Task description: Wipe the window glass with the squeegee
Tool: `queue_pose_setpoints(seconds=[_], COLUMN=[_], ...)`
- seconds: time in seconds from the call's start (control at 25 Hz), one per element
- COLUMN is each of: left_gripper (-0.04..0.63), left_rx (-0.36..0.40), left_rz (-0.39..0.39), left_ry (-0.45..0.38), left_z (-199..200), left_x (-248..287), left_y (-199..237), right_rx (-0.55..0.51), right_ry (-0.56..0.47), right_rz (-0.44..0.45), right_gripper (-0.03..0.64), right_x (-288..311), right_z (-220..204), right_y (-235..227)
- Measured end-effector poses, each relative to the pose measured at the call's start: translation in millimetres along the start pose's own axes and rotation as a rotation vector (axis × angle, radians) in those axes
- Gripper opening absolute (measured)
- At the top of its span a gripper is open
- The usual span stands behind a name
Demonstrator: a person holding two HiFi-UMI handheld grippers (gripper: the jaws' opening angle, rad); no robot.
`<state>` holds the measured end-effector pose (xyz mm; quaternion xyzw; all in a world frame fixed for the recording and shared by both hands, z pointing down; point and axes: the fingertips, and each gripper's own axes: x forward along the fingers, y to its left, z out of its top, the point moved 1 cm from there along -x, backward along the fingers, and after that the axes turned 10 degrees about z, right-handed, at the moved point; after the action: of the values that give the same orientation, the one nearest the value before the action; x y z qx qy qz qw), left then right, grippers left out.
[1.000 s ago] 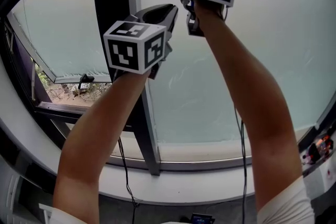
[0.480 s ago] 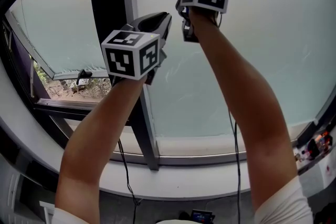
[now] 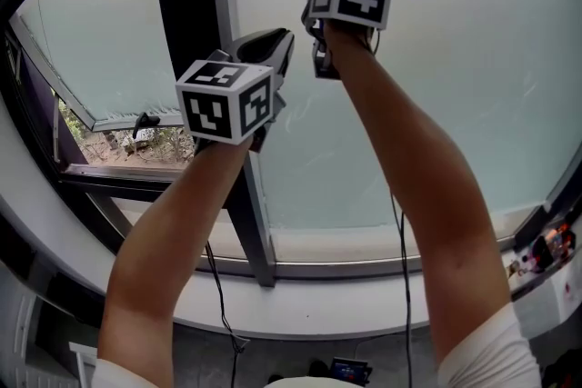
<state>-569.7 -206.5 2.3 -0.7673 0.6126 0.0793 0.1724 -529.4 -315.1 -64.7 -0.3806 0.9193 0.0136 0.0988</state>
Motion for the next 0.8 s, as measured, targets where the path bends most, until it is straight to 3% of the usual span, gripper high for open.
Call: queue_pose_setpoints(seconds=[0.8], left_gripper=[0.048], left_rx=[-0.049], left_rz=[0.002], left_ry=[0.090], left_z=[-57], left_x=[-25], left_y=[-9], right_rx=[0.008], right_ry=[0.073], right_rz=[-0.023], right_gripper=[0.120], right_x=[-18], right_z=[-58], right_y=[-7])
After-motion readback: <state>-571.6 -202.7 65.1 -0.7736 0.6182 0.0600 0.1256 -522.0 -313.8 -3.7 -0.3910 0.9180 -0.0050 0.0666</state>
